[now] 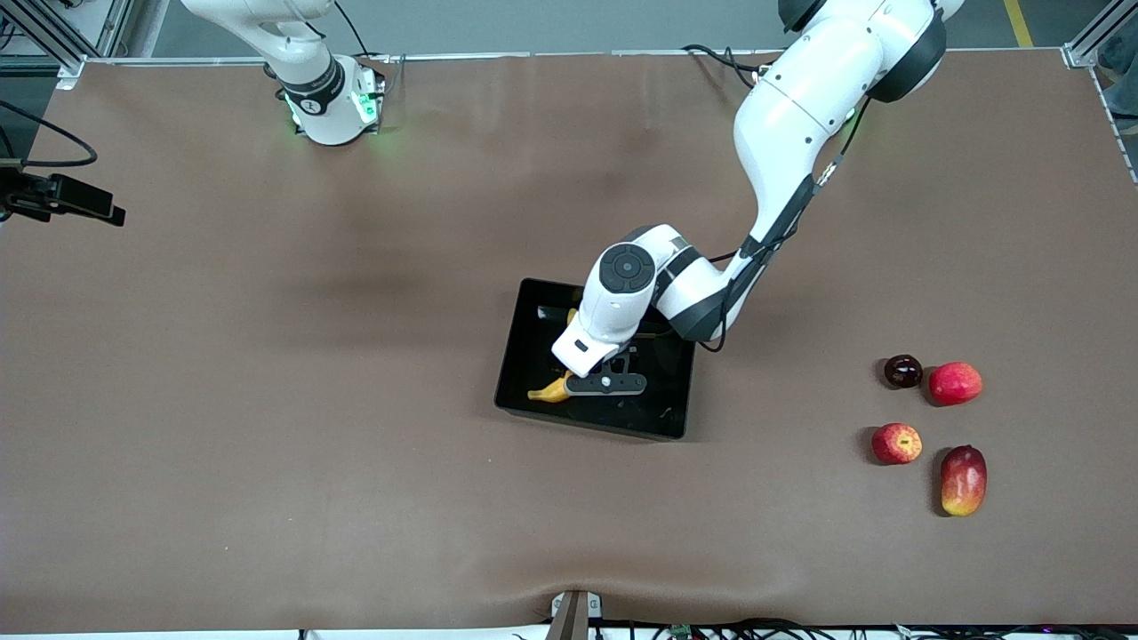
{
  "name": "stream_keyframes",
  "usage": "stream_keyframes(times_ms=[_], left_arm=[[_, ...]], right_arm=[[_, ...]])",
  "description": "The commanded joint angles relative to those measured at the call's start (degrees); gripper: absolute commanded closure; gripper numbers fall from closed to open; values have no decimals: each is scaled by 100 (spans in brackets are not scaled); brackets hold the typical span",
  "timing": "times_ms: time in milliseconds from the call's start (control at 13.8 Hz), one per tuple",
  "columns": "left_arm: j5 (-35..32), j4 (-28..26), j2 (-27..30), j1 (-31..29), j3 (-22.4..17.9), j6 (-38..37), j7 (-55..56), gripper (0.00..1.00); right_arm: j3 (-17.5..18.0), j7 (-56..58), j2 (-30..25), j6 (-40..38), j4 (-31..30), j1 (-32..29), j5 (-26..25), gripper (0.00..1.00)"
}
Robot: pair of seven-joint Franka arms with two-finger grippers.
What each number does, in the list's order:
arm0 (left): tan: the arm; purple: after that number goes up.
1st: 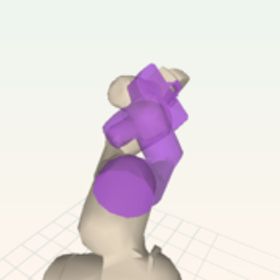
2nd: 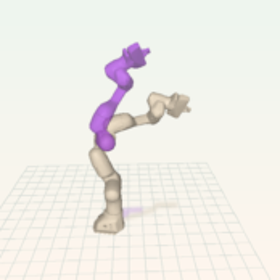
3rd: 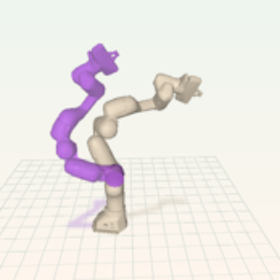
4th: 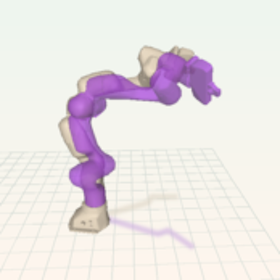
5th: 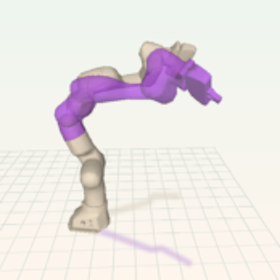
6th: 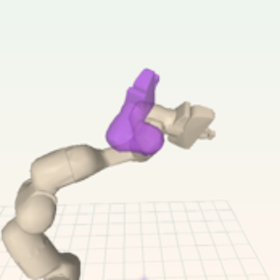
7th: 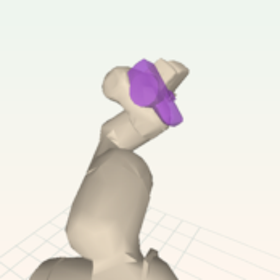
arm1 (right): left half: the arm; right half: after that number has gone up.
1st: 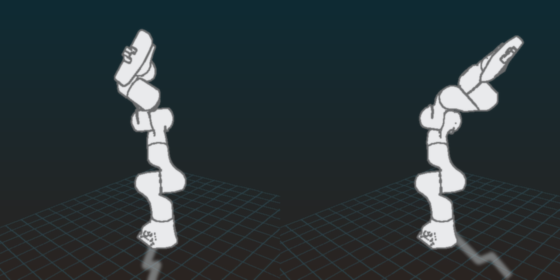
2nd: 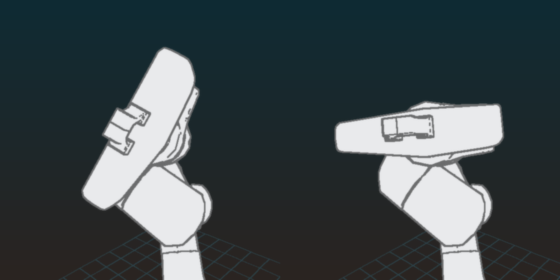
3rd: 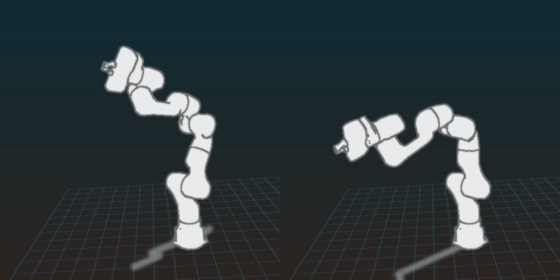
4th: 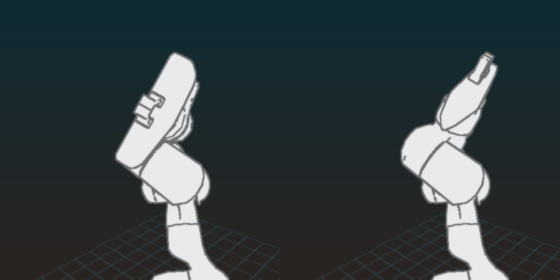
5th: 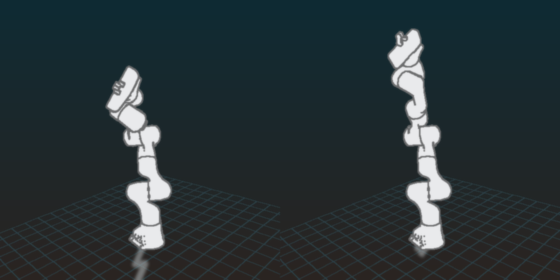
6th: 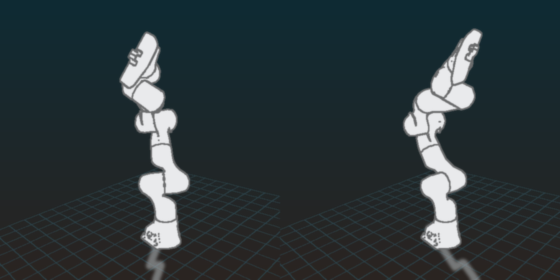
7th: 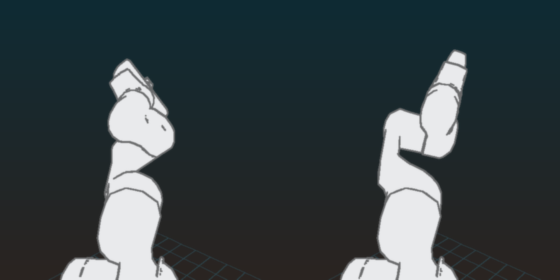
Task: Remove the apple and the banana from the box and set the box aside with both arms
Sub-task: 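Move the left gripper back into the tray above the banana, then lower the left gripper and close it on the yellow banana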
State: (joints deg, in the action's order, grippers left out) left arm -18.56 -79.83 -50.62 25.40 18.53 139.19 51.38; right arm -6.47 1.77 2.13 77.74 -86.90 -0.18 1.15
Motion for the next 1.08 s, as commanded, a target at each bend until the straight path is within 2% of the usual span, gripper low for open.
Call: stream_keyframes(times_ms=[0, 1012], left_arm=[[-78, 144, -132, 114, -86, 126, -40, 0], [-122, 144, -264, 176, -130, 302, -31, 0]], right_arm=[[59, 42, 15, -49, 33, -96, -1, 0], [59, 42, 15, -49, 33, -96, -1, 0]])
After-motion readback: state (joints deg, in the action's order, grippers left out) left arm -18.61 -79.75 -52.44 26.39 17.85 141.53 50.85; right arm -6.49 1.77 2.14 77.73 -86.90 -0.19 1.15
